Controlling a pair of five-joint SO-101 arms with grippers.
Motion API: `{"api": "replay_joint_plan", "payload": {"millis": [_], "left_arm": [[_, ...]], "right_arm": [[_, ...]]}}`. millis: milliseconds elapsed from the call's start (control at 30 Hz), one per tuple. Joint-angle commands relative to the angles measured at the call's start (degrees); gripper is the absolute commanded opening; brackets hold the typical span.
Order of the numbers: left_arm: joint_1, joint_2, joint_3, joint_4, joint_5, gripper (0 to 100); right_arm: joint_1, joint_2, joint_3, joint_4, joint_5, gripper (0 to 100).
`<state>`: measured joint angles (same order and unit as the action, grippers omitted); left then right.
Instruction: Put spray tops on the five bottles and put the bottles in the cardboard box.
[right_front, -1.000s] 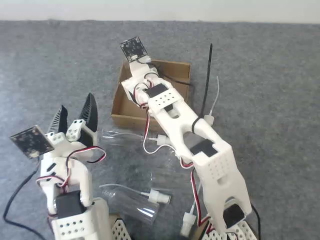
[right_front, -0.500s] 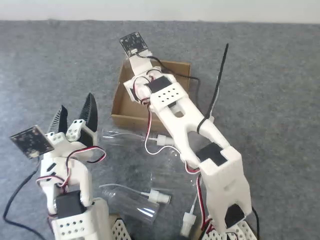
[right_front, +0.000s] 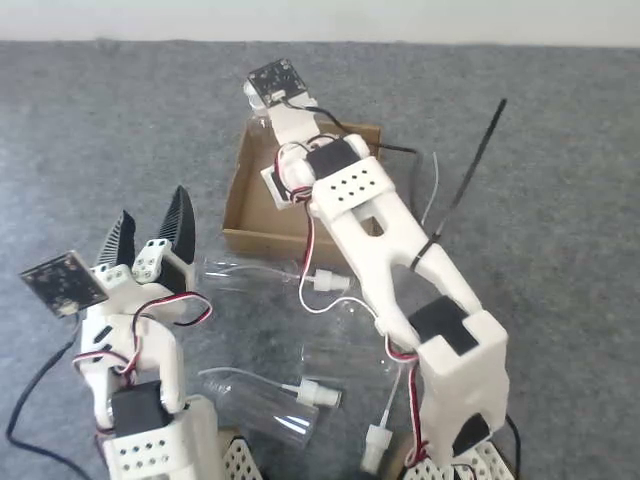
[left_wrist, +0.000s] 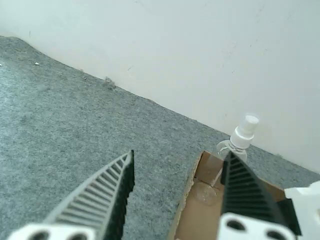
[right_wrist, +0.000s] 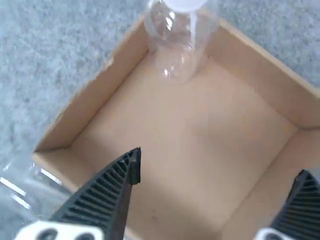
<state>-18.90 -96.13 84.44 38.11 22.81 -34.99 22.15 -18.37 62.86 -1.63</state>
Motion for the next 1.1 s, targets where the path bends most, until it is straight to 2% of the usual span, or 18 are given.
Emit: {"api": "replay_joint_plan", "payload": {"millis": [0,800,1067], "left_arm": [[-0.1,-1.0,-3.1,-1.8,0.6,26],[-0.3,-1.0,-2.7,-1.9,0.6,26],[-0.3,-1.0,-2.6,-1.9,0.5,26]], "right_arm": [[1.3,-8.4,-4.0,6.0,0.8,40.6],[1.4,-25.8,-4.0,38.6,0.8,40.7],[1.1,-33.9,5.9,39.9,-4.1,40.7]]}}
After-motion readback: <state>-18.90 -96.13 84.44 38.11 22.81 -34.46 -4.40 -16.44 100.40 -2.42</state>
